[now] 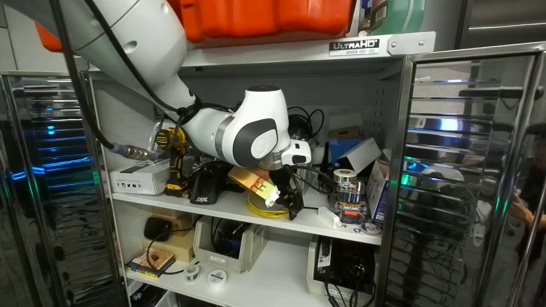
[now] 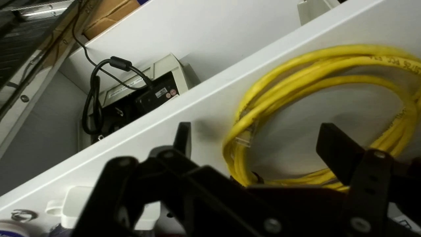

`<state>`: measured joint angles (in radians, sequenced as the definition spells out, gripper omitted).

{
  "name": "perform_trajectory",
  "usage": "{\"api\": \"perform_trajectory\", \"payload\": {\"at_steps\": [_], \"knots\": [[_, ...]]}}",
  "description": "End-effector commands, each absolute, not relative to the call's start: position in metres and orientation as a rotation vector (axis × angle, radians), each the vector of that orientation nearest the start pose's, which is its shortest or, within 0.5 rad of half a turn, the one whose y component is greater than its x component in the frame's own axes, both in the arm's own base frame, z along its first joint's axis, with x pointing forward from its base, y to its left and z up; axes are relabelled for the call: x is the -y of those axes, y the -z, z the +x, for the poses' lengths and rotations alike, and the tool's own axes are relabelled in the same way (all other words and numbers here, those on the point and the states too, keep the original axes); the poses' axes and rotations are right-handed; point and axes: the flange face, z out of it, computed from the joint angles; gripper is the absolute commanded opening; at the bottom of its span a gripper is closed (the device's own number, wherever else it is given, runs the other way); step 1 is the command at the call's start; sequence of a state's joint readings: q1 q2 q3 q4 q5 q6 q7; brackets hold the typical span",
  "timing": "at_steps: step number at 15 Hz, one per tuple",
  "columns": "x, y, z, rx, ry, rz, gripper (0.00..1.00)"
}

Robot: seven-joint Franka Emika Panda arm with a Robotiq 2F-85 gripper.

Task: Pick up the yellow cable and put it in the tool box

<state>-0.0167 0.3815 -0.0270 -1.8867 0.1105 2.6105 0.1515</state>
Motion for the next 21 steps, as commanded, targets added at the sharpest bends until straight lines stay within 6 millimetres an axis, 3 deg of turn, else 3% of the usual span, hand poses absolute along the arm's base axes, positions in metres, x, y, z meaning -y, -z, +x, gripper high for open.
{"api": "perform_trajectory", "payload": {"at_steps": [1,8,11,15,19,21], "knots": [[0.032,-0.340,0.665,-0.423,0.472,-3.020,0.66],[0.037,-0.341,0.654,-0.414,0.391,-3.039,0.13],[0.038,-0.340,0.644,-0.409,0.349,-3.046,0.08],[0.038,-0.346,0.616,-0.403,0.326,-3.050,0.11],[0.036,-0.352,0.563,-0.363,0.376,-3.075,0.12],[0.036,-0.361,0.542,-0.329,0.503,-3.085,0.11]]}}
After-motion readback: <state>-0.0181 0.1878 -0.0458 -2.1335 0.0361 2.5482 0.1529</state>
